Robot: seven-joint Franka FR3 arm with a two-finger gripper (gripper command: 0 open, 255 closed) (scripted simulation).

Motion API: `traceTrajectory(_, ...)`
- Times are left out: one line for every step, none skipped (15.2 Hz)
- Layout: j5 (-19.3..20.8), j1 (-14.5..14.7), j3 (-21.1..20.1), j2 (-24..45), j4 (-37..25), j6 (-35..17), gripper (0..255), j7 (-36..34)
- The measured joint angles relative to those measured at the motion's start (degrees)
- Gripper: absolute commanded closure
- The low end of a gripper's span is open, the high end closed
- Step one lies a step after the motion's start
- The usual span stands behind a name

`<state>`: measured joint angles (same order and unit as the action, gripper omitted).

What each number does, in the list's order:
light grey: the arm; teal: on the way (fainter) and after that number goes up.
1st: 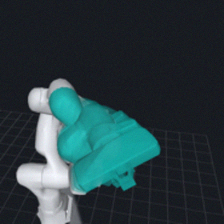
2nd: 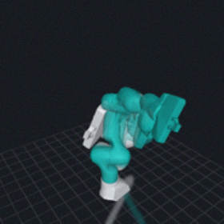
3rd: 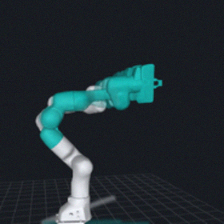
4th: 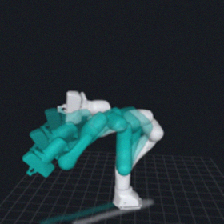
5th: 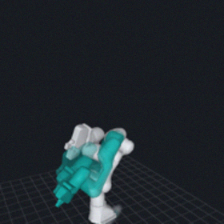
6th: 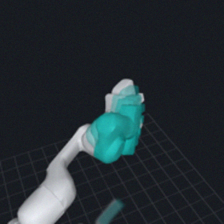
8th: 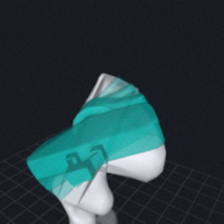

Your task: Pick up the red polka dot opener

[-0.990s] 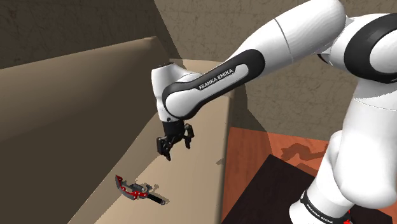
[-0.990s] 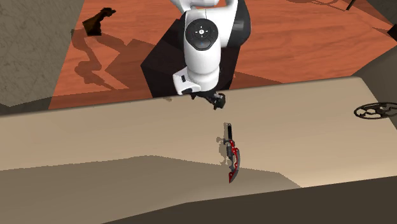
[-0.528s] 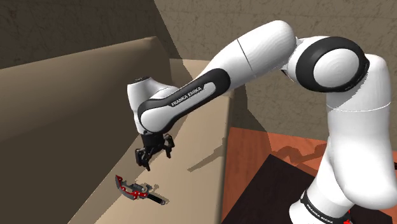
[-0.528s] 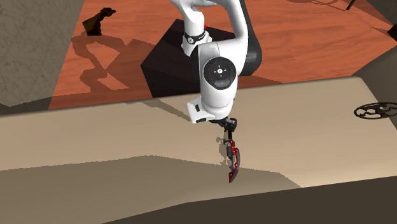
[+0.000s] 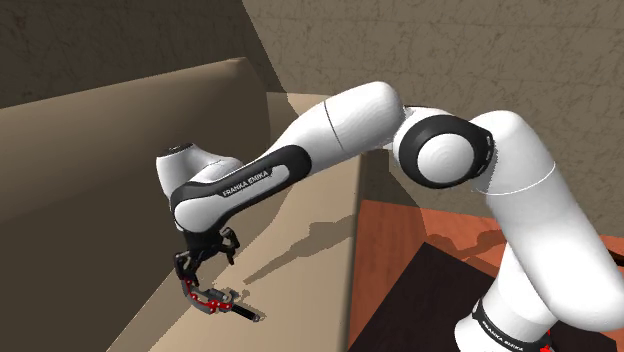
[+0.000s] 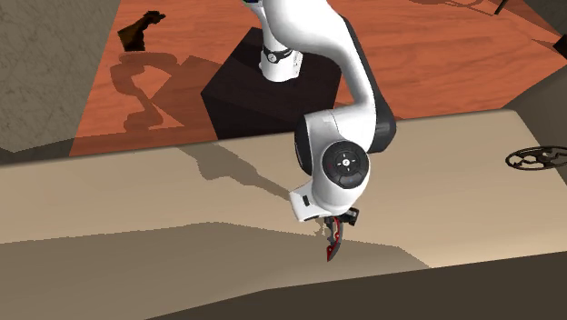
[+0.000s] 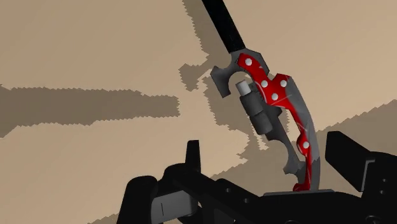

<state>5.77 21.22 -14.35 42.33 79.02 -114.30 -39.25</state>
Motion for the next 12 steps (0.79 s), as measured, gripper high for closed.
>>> traceTrajectory(0.32,0.74,0.17,2.58,-3.56,0.86,0,-0.12)
traceTrajectory(0.60,1.80,0.26,5.15,-7.20,1.80,0,-0.58)
traceTrajectory(0.86,2.72,0.41,8.05,-11.93,3.49,0,-0.64)
traceTrajectory(1.22,4.18,0.67,12.35,-18.66,5.66,0,-0.88)
traceTrajectory(1.37,4.80,0.82,14.73,-22.06,6.66,0,-0.83)
traceTrajectory(1.46,5.02,0.92,15.89,-23.23,6.65,0,-0.81)
traceTrajectory(1.53,5.08,1.01,16.78,-23.89,6.40,0,-0.69)
traceTrajectory(1.57,5.16,1.06,17.30,-24.01,5.99,0,-0.72)
traceTrajectory(1.61,5.21,1.09,17.64,-23.94,5.58,0,-0.73)
traceTrajectory(1.64,5.19,1.12,17.85,-23.64,5.06,0,-0.74)
traceTrajectory(1.70,5.30,1.20,18.74,-24.47,4.98,0,-0.66)
traceTrajectory(1.72,5.29,1.21,18.75,-23.87,4.40,0,-0.73)
